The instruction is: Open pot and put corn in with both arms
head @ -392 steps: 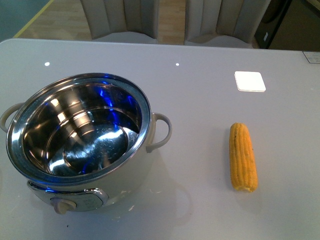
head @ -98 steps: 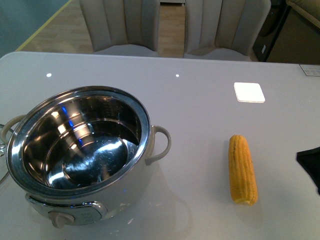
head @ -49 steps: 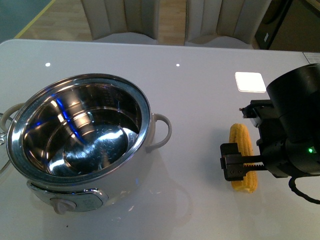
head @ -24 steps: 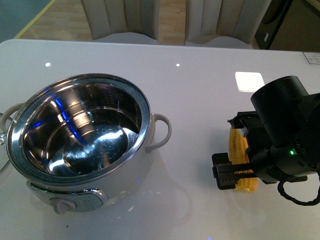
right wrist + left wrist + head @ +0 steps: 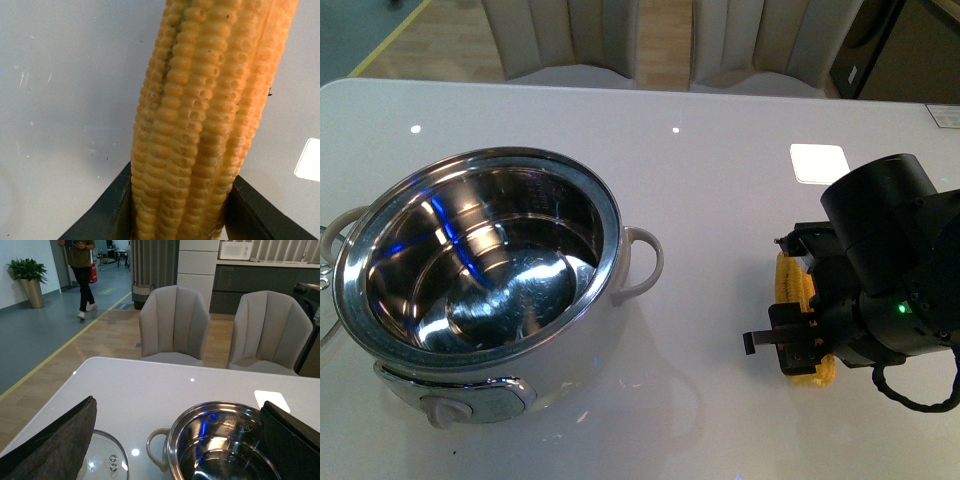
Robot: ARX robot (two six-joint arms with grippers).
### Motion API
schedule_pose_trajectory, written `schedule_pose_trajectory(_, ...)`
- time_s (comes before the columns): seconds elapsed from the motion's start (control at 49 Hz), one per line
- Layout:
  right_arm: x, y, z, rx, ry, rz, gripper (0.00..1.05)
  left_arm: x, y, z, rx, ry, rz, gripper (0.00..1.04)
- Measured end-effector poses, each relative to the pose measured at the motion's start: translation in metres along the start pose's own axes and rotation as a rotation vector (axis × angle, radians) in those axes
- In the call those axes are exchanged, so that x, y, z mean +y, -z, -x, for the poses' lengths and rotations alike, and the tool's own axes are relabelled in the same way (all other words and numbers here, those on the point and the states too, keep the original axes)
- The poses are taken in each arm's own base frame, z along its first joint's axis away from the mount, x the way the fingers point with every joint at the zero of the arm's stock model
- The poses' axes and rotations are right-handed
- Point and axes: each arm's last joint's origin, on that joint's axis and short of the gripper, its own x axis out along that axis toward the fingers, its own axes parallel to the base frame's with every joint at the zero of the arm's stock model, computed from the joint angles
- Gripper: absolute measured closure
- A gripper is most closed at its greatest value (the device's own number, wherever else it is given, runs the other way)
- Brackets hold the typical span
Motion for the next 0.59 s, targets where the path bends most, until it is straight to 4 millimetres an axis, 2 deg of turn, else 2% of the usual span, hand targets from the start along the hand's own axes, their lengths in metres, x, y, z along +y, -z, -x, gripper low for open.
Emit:
schedule_pose_trajectory(0.102,0.003,0.007,0.004,0.011,-0.009,0.0,0.73,0.0,0.0,0.0,0.0,0.0,0.0,0.07)
schedule_pose_trajectory(0.286,0.009,0.02,0.02,0.021,-0.064,0.01,0.79,0.0,0.0,0.0,0.0,0.0,0.0,0.07)
schedule_pose_trajectory(0.449,0.012,0.019,0.049,-0.055,-0.116,0.018,0.82,0.0,0.0,0.0,0.0,0.0,0.0,0.07)
schedule_pose_trajectory(0.592,0.015,0.009,0.082,-0.155,-0.185,0.022,0.82,0.0,0.0,0.0,0.0,0.0,0.0,0.07)
